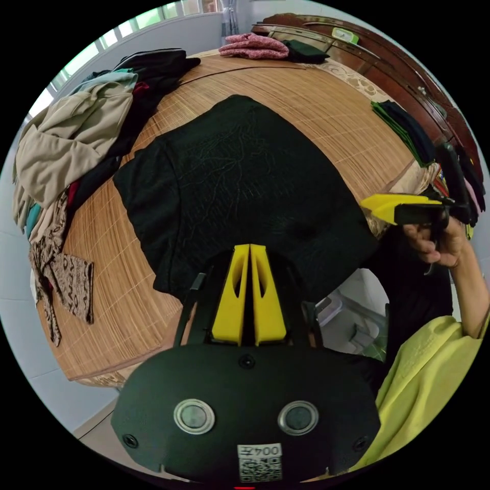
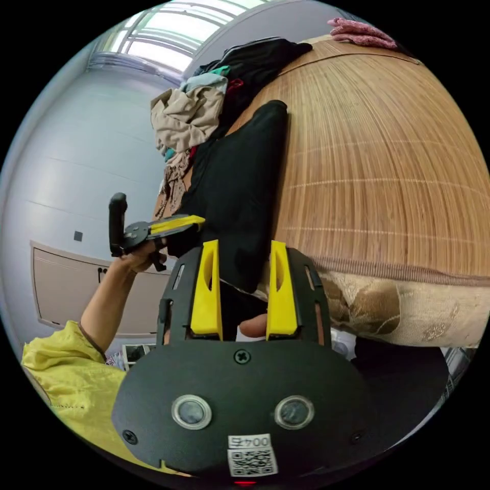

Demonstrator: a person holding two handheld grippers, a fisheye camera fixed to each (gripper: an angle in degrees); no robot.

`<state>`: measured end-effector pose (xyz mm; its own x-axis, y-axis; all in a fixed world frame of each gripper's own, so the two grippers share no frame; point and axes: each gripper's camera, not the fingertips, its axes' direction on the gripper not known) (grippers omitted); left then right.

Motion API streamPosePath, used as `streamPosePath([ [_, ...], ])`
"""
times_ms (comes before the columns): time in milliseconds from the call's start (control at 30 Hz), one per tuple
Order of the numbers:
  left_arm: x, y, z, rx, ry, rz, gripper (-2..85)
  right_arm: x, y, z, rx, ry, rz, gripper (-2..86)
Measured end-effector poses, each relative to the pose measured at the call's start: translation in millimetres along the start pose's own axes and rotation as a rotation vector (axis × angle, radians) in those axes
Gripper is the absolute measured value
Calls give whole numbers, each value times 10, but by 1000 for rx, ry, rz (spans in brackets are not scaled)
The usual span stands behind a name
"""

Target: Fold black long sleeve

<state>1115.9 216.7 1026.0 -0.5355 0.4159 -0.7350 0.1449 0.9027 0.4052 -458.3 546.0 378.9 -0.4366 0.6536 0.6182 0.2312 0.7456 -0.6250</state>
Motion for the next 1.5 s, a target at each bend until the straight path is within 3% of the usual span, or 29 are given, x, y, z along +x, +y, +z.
streamPosePath([
  [333,265,684,-498,294,14,107,132,793,250,184,-20,-147,170,73],
  [667,1338,844,-159,228,-269,467,165,1202,168,-37,-27,-326,266,48],
  [800,1307,785,-32,249,-415,414,117,1293,62,-106,-52,-338,225,51],
  [867,1131,721,-60,265,-356,327,93,1354,51,-141,-42,-330,203,61],
  [1100,283,462,-88,229,113,17,59,1867,376,-287,92,-373,213,187],
  [1300,143,381,-36,222,117,41,62,2178,489,-2,71,-452,284,216],
  [1500,9,276,-5,191,80,140,78,2393,343,126,20,-363,334,100],
])
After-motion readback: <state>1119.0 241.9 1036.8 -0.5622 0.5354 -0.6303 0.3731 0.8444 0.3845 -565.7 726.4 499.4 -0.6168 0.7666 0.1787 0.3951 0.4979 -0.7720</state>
